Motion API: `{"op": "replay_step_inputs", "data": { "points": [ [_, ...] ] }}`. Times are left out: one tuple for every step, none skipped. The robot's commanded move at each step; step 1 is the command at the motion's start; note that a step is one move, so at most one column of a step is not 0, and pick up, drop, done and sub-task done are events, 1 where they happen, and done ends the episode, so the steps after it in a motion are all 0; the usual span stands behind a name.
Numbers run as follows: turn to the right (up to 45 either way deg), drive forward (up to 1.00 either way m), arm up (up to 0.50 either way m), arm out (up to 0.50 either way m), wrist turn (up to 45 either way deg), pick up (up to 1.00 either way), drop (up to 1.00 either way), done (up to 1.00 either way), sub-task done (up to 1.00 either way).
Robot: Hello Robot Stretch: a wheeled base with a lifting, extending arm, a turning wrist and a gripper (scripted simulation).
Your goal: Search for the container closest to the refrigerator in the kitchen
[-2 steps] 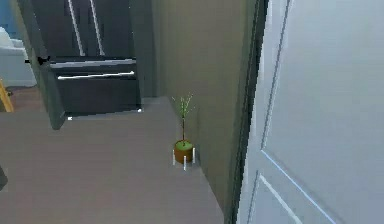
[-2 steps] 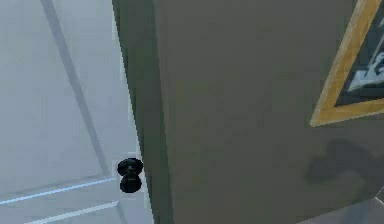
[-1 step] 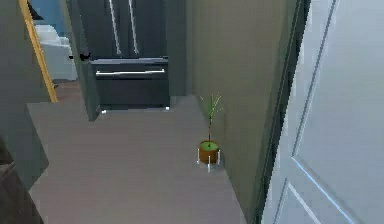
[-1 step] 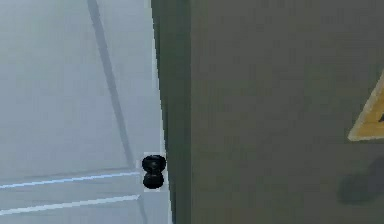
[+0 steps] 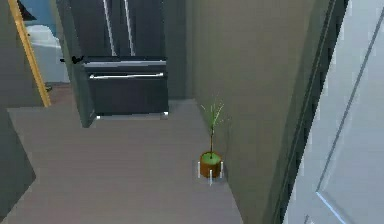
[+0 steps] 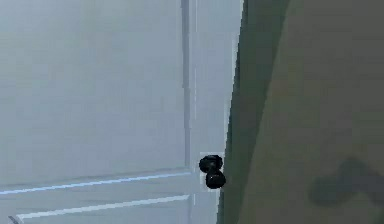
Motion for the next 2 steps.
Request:
{"op": "replay_step_inputs", "data": {
  "points": [
    [-6.0,0.00,0.00,0.00,0.0,0.00,0.00,0.00,0.00],
    [0.0,0.75,0.00,0.00,0.0,0.00,0.00,0.00,0.00]
  ]
}}
